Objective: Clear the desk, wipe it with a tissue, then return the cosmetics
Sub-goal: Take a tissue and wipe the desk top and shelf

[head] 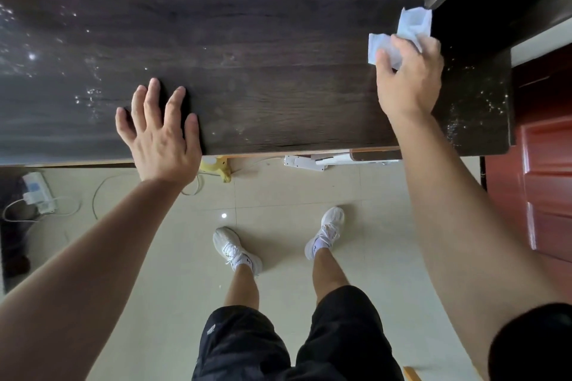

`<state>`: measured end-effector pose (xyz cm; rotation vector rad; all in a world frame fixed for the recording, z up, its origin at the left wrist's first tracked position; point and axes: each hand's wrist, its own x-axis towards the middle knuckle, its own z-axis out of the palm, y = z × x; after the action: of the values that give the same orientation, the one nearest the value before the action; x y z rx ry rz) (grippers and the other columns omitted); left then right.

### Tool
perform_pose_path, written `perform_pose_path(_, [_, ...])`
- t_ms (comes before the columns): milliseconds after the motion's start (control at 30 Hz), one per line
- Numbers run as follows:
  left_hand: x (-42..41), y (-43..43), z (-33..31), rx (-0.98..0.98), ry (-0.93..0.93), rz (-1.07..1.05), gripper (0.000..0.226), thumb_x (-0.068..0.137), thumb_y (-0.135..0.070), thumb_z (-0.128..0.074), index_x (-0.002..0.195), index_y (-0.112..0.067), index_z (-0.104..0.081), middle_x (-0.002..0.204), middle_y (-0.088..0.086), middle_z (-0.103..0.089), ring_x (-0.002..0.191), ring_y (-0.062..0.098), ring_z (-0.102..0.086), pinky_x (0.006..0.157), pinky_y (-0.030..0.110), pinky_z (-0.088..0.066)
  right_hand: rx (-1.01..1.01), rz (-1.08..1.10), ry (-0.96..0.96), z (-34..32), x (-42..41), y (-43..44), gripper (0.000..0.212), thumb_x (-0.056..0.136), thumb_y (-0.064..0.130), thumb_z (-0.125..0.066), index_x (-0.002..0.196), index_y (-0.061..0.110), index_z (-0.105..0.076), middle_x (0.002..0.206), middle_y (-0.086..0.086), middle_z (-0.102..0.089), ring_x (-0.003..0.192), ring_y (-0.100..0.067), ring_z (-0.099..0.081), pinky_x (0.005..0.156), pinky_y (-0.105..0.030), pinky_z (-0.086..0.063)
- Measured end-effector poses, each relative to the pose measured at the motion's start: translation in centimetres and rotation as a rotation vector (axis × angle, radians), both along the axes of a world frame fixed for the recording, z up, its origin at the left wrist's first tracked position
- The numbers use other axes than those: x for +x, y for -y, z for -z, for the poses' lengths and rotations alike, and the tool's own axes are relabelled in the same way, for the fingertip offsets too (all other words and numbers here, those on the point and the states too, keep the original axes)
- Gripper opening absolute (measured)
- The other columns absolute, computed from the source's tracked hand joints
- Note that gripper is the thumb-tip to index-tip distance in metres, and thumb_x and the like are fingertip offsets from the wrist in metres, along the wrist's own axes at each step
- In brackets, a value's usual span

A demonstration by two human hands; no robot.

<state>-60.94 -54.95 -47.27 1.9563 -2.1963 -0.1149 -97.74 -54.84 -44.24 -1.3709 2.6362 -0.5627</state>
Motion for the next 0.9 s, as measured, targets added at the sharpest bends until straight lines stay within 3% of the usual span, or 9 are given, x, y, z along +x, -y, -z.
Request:
perform_pose_path(200, [-0.2,0.0,-0.4,0.03,-0.026,0.004,0.046,0.102,-0.04,-0.036,0.145,-0.024,-0.041,0.159,0.008,-0.029,0.147,0.03,-0.021,0.116,0.058,-0.01,-0.057,-0.29,0.026,-0.4,8.1,-3.1,0.022,0.096,0.033,-0.057,0.108,0.025,-0.075,0.13,-0.007,-0.059,0.118,-0.033,-0.054,0.091,-0.035,-0.048])
perform_pose_path(400, [2.2,0.1,-1.2,-0.016,-0.15,-0.123,0.042,0.098,-0.032,-0.046,0.138,-0.019,-0.052,0.157,0.01,-0.033,0.144,0.029,-0.029,0.114,0.062,-0.012,-0.068,-0.764,0.139,0.4,20.3,-3.4,0.019,0.096,0.024,-0.063,0.105,0.015,-0.077,0.134,-0.013,-0.06,0.135,-0.039,-0.047,0.107,-0.048,-0.042])
perform_pose_path(533, [7.1,0.6,-1.9,0.053,-0.071,-0.253,0.05,0.099,-0.041,-0.042,0.146,-0.022,-0.041,0.162,0.01,-0.022,0.149,0.03,-0.018,0.115,0.064,-0.006,-0.056,-0.779,0.107,0.5,19.9,-3.8,0.02,0.096,0.031,-0.064,0.109,0.022,-0.076,0.138,-0.005,-0.059,0.135,-0.036,-0.047,0.109,-0.046,-0.041])
perform_pose_path(700, [12.2,3.4,-2.1,0.101,-0.048,-0.341,0.058,0.098,-0.053,-0.035,0.149,-0.025,-0.032,0.165,0.008,-0.012,0.151,0.031,-0.008,0.115,0.067,0.0,-0.021,-0.535,-0.093,0.2,17.7,-5.9,0.026,0.097,0.037,-0.062,0.118,0.027,-0.073,0.14,-0.002,-0.057,0.123,-0.034,-0.047,0.099,-0.048,-0.041])
perform_pose_path(900, [16.1,7.1,-1.7,0.096,-0.063,-0.31,0.059,0.096,-0.054,-0.034,0.149,-0.029,-0.033,0.165,0.008,-0.014,0.151,0.031,-0.009,0.114,0.068,-0.001,-0.077,-0.61,-0.059,0.5,27.2,-3.5,0.025,0.098,0.031,-0.061,0.118,0.021,-0.073,0.137,-0.009,-0.059,0.111,-0.037,-0.051,0.089,-0.046,-0.047])
